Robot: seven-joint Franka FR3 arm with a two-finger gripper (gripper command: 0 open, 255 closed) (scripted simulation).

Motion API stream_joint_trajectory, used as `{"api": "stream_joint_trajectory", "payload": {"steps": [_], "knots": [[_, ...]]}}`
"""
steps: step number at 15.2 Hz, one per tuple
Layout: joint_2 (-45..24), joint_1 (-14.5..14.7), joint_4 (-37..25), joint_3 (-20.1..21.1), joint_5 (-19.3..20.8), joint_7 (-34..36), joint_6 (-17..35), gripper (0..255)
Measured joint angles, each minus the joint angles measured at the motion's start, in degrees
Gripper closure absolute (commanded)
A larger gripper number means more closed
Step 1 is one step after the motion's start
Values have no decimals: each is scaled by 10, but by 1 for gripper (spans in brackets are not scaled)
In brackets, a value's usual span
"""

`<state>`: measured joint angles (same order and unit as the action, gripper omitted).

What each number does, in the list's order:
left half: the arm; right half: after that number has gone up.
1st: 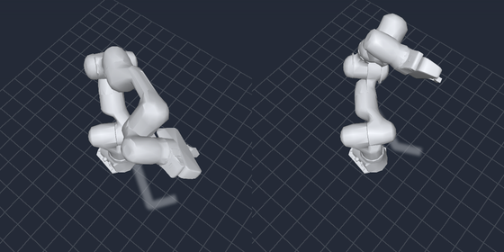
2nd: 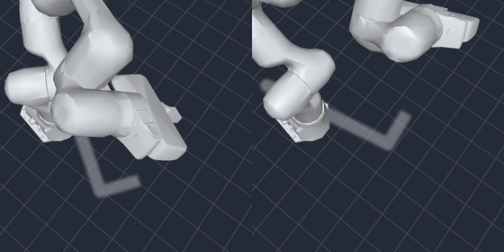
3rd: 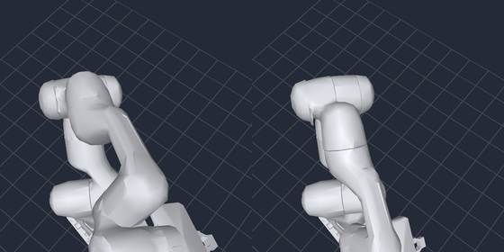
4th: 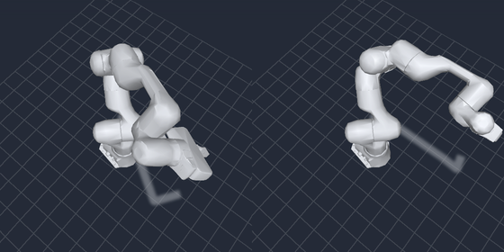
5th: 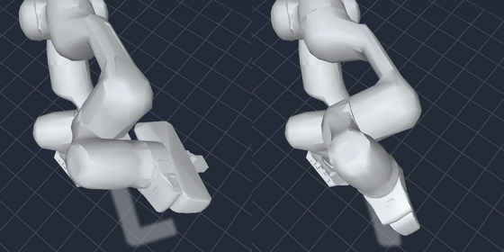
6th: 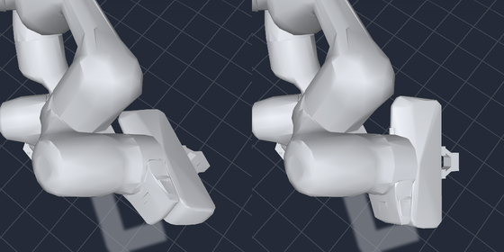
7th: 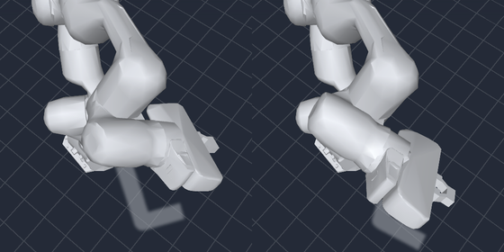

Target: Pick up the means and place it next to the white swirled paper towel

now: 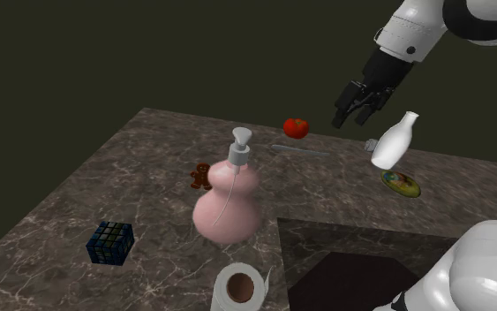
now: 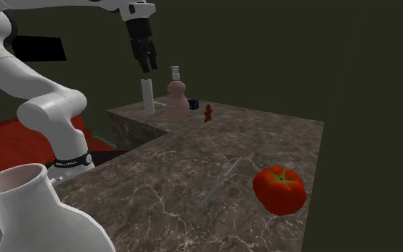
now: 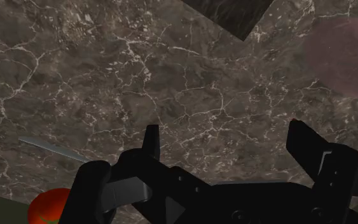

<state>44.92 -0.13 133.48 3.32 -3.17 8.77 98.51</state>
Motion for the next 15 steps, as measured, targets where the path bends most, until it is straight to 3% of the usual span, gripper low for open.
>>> {"api": "stream_joint_trajectory", "payload": {"steps": [2, 9, 15], "knots": [[-2, 1, 5, -6, 3, -11, 6, 0], [-50, 12, 37, -104, 39, -187, 77, 0], [-146, 33, 18, -189, 51, -348, 145, 0]]}}
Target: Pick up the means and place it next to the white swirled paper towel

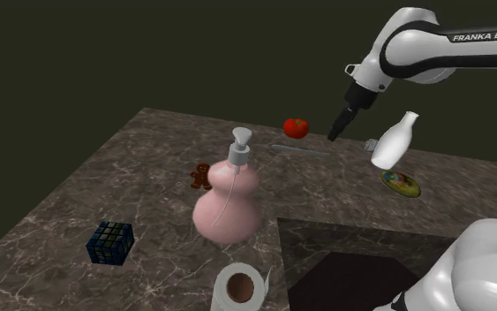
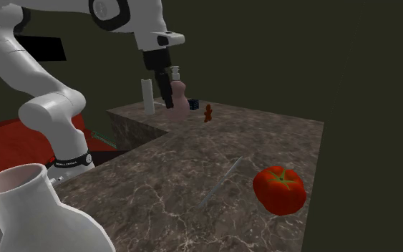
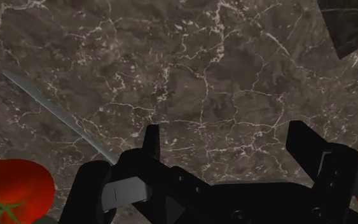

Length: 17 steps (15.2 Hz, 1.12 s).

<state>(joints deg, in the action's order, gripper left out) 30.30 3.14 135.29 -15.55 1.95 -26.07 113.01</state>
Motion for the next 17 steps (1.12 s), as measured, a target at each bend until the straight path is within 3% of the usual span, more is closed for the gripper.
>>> {"api": "stream_joint_trajectory", "payload": {"steps": [6, 11, 17], "knots": [[-127, 27, -57, -82, -26, -177, 53, 0], [-253, 46, -135, -128, -86, -327, 72, 0], [-420, 25, -259, -137, -180, -505, 66, 0]]}}
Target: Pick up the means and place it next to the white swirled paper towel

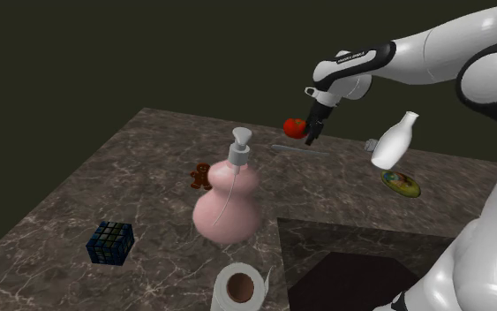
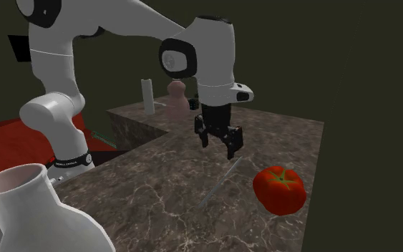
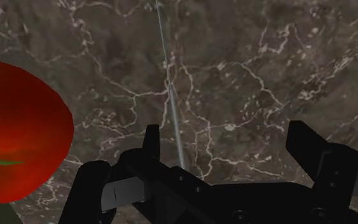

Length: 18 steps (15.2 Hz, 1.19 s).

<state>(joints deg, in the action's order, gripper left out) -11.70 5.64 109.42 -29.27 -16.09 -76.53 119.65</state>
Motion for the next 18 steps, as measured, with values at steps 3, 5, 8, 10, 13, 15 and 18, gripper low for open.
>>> {"api": "stream_joint_trajectory", "payload": {"steps": [3, 5, 8, 10, 13, 15, 18], "knots": [[-72, -21, -66, 14, -33, -62, -12, 0], [-89, -27, -75, 18, -41, -75, -8, 0], [-101, -29, -71, 22, -49, -83, 7, 0], [-112, -30, -68, 26, -55, -86, 19, 0], [-114, -30, -62, 27, -58, -89, 27, 0], [-115, -30, -62, 27, -59, -89, 28, 0], [-115, -30, -61, 27, -59, -89, 28, 255]]}}
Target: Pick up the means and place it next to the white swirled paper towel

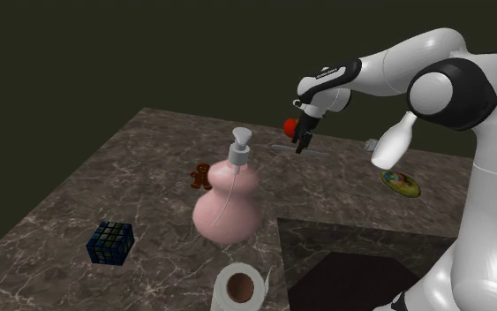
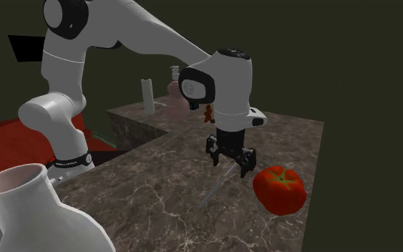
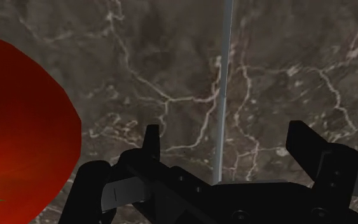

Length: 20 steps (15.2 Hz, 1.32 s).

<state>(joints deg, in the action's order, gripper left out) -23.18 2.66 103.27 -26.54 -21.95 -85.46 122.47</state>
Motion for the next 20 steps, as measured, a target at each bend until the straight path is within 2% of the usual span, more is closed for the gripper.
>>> {"api": "stream_joint_trajectory", "payload": {"steps": [11, 20], "knots": [[2, 1, 0, -1, 1, 1, -2, 255], [30, 5, -27, -10, 23, 20, -52, 255]]}}
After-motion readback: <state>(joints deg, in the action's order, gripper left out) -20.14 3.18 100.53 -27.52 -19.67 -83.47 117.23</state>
